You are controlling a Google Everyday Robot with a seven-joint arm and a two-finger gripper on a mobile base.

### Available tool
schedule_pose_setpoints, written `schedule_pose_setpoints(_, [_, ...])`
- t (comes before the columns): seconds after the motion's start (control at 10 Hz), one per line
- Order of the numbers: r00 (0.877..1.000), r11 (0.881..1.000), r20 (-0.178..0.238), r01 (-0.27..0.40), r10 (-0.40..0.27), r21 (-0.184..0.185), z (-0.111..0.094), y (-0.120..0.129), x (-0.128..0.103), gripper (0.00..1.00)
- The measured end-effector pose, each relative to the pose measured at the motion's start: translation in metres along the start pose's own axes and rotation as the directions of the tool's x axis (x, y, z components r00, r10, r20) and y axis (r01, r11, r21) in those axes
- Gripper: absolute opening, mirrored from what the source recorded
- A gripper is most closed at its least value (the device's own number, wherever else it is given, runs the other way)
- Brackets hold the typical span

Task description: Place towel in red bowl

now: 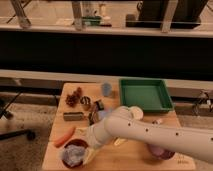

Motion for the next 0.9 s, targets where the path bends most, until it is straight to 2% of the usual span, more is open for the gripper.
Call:
schedule_pose_setpoints(0.4, [0.996, 0.996, -0.093, -0.005, 0.013, 0.090, -0.025, -0.009, 0.015, 0.80])
schedule_pose_setpoints(0.6, [0.992, 0.992, -0.122, -0.028, 0.043, 0.124, -0.036, -0.013, 0.028, 0.80])
schedule_pose_setpoints(0.9, [0.985, 0.983, -0.136, -0.080, 0.103, 0.165, -0.053, -0.016, 0.051, 0.80])
